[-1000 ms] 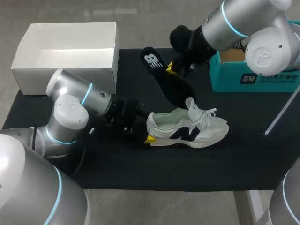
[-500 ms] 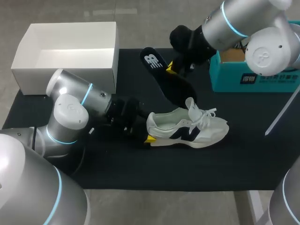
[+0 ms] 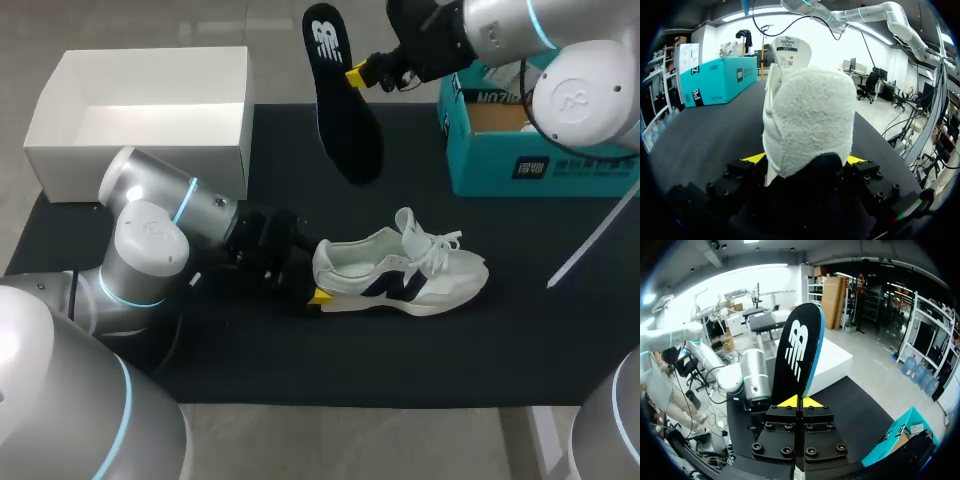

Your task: Take the shoe out of the shoebox, open the shoe tongue, remove and reinsert the insole, then place the shoe into the shoebox

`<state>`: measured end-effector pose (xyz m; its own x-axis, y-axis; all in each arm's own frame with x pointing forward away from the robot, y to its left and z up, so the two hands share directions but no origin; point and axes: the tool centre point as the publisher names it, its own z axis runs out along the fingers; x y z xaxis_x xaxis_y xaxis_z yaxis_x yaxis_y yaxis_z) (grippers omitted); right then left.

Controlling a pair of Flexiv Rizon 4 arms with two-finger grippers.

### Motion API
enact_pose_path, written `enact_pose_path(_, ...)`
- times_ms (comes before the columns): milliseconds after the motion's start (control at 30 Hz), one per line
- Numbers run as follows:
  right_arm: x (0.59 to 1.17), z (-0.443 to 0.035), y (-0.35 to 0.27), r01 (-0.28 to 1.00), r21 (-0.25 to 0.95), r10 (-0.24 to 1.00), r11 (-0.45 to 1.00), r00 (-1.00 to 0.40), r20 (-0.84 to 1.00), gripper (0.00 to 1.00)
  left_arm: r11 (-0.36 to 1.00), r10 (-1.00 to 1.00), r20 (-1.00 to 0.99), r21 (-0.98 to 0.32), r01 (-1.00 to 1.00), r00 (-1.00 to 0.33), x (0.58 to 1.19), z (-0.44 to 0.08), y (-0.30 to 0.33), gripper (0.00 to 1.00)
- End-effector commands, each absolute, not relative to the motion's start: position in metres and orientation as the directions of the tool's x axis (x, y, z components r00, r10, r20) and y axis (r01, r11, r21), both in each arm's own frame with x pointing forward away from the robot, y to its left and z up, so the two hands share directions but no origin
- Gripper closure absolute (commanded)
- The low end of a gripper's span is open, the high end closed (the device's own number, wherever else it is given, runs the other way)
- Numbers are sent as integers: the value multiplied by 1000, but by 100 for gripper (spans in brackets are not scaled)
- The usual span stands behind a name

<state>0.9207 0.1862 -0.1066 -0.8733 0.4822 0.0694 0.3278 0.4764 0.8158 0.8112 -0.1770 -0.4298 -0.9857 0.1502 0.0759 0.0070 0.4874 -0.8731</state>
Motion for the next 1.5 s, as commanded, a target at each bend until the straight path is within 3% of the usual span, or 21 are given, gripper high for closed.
enact_pose_path(33, 906, -102, 172, 358, 814, 515, 457, -853, 87, 100, 489, 151, 76, -872, 7, -986, 811, -431, -178, 100)
enact_pose_path(333, 867, -84, 162, 427, 819, 538, 383, -824, 178, 100, 489, 151, 76, -872, 7, -986, 811, -431, -178, 100)
enact_pose_path(767, 815, -66, 154, 474, 796, 612, 376, -772, 171, 100, 489, 151, 76, -872, 7, -986, 811, -431, -178, 100)
enact_pose_path(1267, 815, -66, 154, 474, 796, 612, 376, -772, 171, 100, 489, 151, 76, -872, 7, -986, 811, -431, -178, 100)
enact_pose_path(1500, 770, -50, 125, 486, 827, 586, 282, -770, 252, 100, 489, 151, 76, -872, 7, -986, 811, -431, -178, 100)
